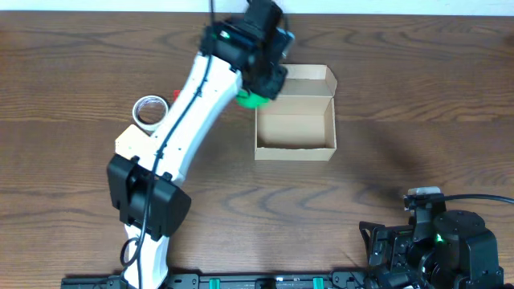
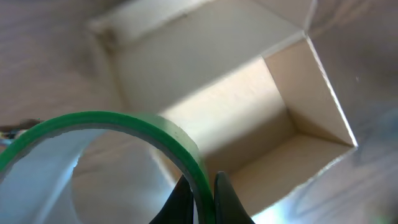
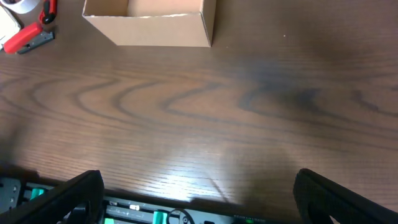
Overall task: Pack container
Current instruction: 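Carry the green tape roll over the box and lower it inside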
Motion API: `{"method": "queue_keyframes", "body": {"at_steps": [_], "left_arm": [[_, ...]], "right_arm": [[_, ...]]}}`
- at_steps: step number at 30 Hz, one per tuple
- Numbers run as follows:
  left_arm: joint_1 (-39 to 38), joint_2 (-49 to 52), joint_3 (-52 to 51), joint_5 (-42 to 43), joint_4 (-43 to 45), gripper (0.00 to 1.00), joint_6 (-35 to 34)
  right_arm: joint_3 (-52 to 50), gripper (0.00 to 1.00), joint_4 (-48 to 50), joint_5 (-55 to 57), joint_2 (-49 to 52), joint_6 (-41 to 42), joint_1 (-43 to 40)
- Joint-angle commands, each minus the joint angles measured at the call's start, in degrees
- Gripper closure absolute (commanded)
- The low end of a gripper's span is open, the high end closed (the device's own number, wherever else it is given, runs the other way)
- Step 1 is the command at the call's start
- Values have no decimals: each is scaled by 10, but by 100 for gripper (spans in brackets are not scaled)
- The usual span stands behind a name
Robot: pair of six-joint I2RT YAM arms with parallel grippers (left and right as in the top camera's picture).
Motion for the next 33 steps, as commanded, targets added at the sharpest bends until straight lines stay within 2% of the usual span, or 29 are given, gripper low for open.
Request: {"method": "queue_keyframes", "body": {"at_steps": [1, 5, 9, 15, 33], "left_arm": [[-11, -47, -59, -16, 20, 94, -11], [-44, -116, -167, -53, 90, 94, -13], [-62, -139, -218, -59, 147, 94, -22], [-68, -104, -222, -34, 184, 94, -22], [-76, -31, -222, 7, 185, 94, -14]], "right_arm": [[-1, 1, 0, -2, -1, 6, -7], [-1, 1, 0, -2, -1, 6, -7], [-1, 1, 0, -2, -1, 6, -7], [-1, 1, 0, -2, -1, 6, -7], [-1, 1, 0, -2, -1, 6, -7]]}}
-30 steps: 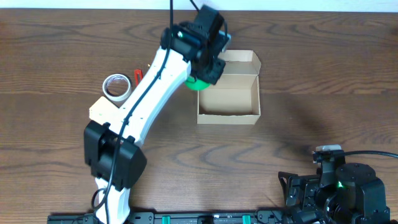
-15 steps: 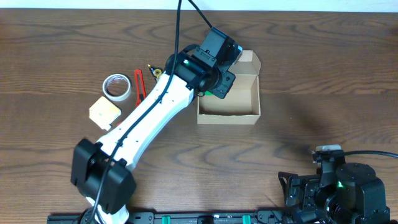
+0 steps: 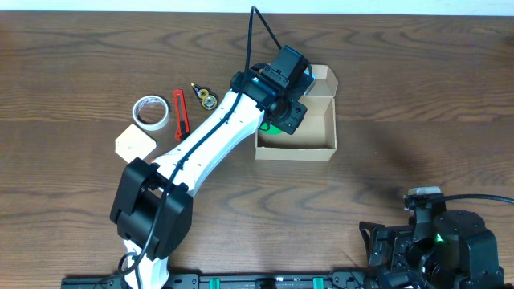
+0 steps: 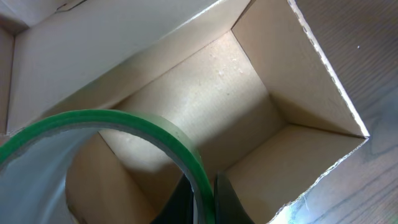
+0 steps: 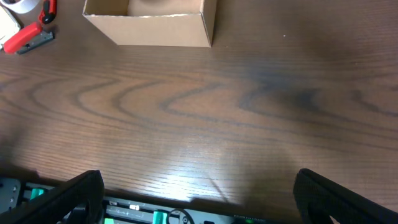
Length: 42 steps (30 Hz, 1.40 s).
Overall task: Pack container
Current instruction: 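Carry the green tape roll over the box and lower it inside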
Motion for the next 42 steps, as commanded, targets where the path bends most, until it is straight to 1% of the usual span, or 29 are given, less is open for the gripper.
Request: {"method": "queue_keyframes", "body": {"at_steps": [1, 6, 16, 18, 20, 22, 25, 28, 30, 33, 38, 42], "left_arm": [[-4, 19, -3, 16, 0, 94, 10], [-12, 21, -2, 9, 5, 94, 28], [-29, 2, 1, -109, 14, 94, 28], [-30, -9, 1, -107, 23, 94, 28], [-31, -15, 1, -80, 29, 94, 33], [-31, -15, 1, -26, 32, 94, 57], [-32, -10, -1, -14, 33, 94, 67], [-32, -8, -7, 15, 31, 94, 102], [-32, -8, -14, 11, 33, 94, 103], [-29, -5, -27, -23, 41, 94, 103], [-14, -1, -64, -31, 83, 94, 105], [5, -1, -72, -31, 105, 94, 105]], "right_arm": [[0, 1, 0, -2, -1, 6, -7], [0, 1, 0, -2, -1, 6, -7], [0, 1, 0, -2, -1, 6, -7], [0, 1, 0, -2, -1, 6, -7], [0, 1, 0, -2, -1, 6, -7], [0, 1, -1, -2, -1, 6, -7], [0, 1, 0, -2, -1, 6, -7], [0, 1, -1, -2, -1, 6, -7], [0, 1, 0, -2, -1, 6, -7], [0, 1, 0, -2, -1, 6, -7], [0, 1, 0, -2, -1, 6, -7], [0, 1, -1, -2, -1, 6, -7]]}}
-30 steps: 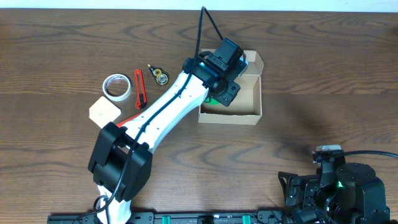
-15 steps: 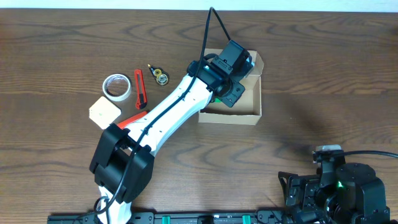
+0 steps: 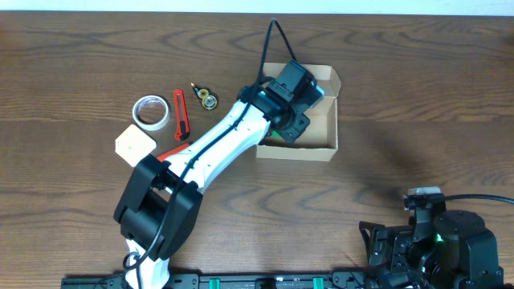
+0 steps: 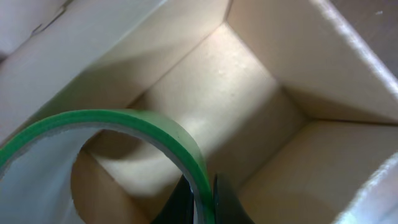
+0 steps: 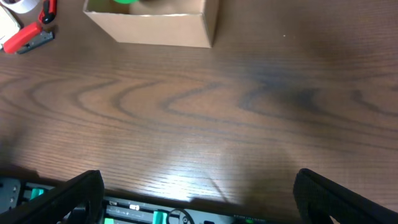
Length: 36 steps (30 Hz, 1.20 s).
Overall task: Pack container
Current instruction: 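Carry the green tape roll over the box and lower it inside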
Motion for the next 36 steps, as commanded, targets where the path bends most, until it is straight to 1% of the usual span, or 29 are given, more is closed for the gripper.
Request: {"method": "queue_keyframes", "body": {"at_steps": [1, 9, 12, 18, 19, 20, 21, 22, 23, 25, 28, 33, 34, 36], "left_arm": [[20, -5, 1, -13, 7, 94, 10], [26, -5, 1, -12, 4, 94, 8], [26, -5, 1, 4, 4, 94, 8], [27, -5, 1, 11, 21, 94, 10], [28, -5, 1, 10, 22, 90, 10], [29, -4, 1, 8, 23, 75, 10], [30, -4, 1, 4, 23, 57, 10], [30, -4, 1, -1, 23, 21, 10], [30, -4, 1, -4, 23, 11, 10], [30, -4, 1, -4, 23, 10, 10], [29, -5, 2, -3, 20, 10, 10], [25, -29, 14, -2, 0, 14, 10], [25, -39, 17, -9, -4, 15, 9], [24, -62, 20, -35, -10, 19, 6]], "right_arm": [[0, 1, 0, -2, -1, 6, -7], [0, 1, 0, -2, -1, 6, -7], [0, 1, 0, -2, -1, 6, -7], [0, 1, -1, -2, -1, 6, -7], [0, 1, 0, -2, -1, 6, -7], [0, 1, 0, -2, -1, 6, -7], [0, 1, 0, -2, -1, 6, -7], [0, 1, 0, -2, -1, 6, -7], [0, 1, -1, -2, -1, 6, -7], [0, 1, 0, -2, -1, 6, -7], [0, 1, 0, -2, -1, 6, -7], [0, 1, 0, -2, -1, 6, -7], [0, 1, 0, -2, -1, 6, -7], [0, 1, -1, -2, -1, 6, -7]]}}
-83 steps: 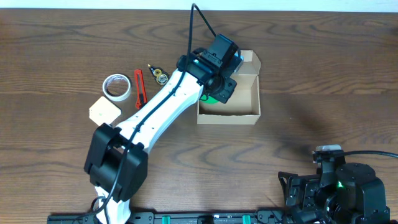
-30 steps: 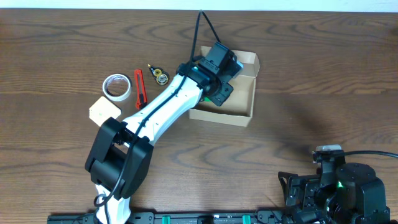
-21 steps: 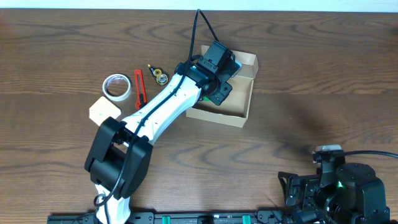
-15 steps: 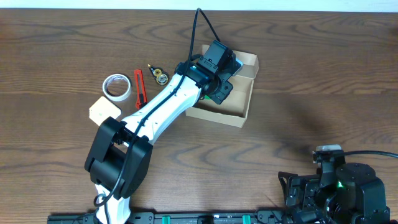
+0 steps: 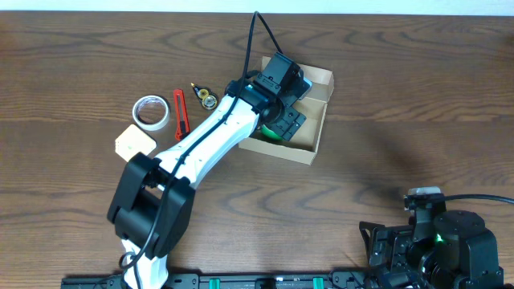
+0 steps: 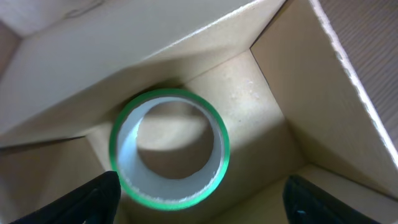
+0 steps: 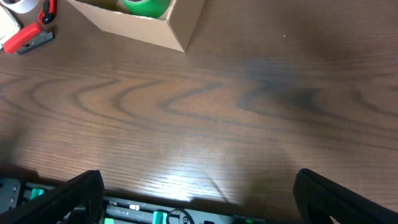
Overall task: Pack container
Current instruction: 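Carry the green tape roll over the box and lower it inside, then open the left gripper and adjust the tape roll flat in the box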
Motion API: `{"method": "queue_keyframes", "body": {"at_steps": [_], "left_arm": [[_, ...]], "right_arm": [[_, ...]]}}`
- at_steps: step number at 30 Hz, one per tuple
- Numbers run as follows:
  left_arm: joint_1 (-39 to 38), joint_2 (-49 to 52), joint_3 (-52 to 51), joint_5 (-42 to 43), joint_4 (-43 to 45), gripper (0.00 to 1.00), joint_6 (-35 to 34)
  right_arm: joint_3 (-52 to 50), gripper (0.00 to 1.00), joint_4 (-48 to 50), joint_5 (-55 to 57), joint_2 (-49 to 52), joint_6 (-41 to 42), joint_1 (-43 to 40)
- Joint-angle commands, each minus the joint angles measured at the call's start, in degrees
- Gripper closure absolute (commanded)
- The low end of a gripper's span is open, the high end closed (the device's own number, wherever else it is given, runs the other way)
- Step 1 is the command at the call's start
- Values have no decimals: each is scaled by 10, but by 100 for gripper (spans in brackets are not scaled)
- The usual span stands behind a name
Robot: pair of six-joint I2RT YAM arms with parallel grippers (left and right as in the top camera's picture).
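The open cardboard box sits skewed at the back centre of the table. A green tape roll lies flat on the box floor, free of any grip. My left gripper hovers just above it, open, with a dark finger at each lower corner of the wrist view. From overhead the left gripper is inside the box. The right wrist view catches the roll over the box wall. My right gripper rests open at the near right, far from the box.
Left of the box lie a white tape roll, a red box cutter, a small yellow-black item and a beige square block. The right arm's base sits at the near right edge.
The left gripper has opened and let go of the green roll, which now lies flat on the box floor. The box has turned and shifted a little to the left.
The left gripper held the green roll at the box's left rim. Then it held the roll over the box interior, then lower inside it. Now the roll lies released on the floor and the box sits skewed. The right arm stayed still.
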Motion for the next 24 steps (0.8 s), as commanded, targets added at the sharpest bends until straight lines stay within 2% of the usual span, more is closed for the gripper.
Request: {"method": "queue_keyframes", "body": {"at_steps": [1, 4, 7, 14, 16, 24], "left_arm": [[-2, -63, 21, -55, -9, 22, -6], [4, -85, 21, -127, -27, 32, -28], [19, -82, 19, -157, -43, 33, -47], [67, -41, -2, -126, -53, 42, -98], [79, -29, -6, -120, -54, 46, -101], [101, 4, -8, -49, -57, 50, -101]], "right_arm": [[0, 1, 0, -2, -1, 6, -7], [0, 1, -1, -2, -1, 6, -7], [0, 1, -1, -2, -1, 6, -7], [0, 1, 0, -2, -1, 6, -7], [0, 1, 0, -2, -1, 6, -7], [0, 1, -1, -2, -1, 6, -7]]}}
